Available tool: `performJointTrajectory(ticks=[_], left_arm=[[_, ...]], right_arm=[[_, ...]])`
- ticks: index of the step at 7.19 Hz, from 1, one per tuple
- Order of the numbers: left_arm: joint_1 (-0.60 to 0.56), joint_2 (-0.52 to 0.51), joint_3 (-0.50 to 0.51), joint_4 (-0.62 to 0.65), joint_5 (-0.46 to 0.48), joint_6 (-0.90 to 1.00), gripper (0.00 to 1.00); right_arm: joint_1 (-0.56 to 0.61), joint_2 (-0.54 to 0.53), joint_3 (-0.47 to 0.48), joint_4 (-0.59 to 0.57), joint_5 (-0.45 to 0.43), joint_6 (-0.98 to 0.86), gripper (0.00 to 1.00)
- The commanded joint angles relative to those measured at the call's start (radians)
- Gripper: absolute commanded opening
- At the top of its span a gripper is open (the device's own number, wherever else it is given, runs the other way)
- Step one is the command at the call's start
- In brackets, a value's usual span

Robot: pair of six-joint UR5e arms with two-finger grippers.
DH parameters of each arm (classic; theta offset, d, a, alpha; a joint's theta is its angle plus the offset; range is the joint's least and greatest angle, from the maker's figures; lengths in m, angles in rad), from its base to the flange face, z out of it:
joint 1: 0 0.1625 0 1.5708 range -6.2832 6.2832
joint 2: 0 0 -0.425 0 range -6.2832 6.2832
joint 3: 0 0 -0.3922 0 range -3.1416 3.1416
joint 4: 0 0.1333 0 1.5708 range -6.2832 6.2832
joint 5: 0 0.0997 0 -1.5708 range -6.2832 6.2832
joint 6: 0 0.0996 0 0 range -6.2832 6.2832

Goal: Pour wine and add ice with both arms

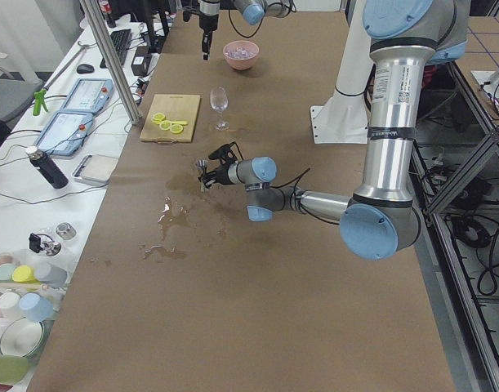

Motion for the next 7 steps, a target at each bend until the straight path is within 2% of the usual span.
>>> performJointTrajectory(ticks=[1, 3, 5, 7], left_arm=[[-0.097, 0.090, 0.016, -0.066, -0.106, -0.046, 0.00], [-0.098, 0.112, 0.147, -0.267, -0.108, -0.084, 0.00], [-0.098, 0.110, 0.200, -0.325, -0.109, -0.107, 0.00], [-0.093, 0.101, 0.238, -0.328, -0.109, -0.157, 0.00]], right_arm=[[-0.090, 0.087, -0.102, -0.002, -0.087, -0.001, 0.19], [-0.121, 0.109, -0.114, -0.002, -0.095, 0.002, 0.19], [-0.129, 0.107, -0.114, -0.003, -0.095, -0.001, 0.20], [-0.144, 0.095, -0.114, -0.002, -0.098, -0.003, 0.20]])
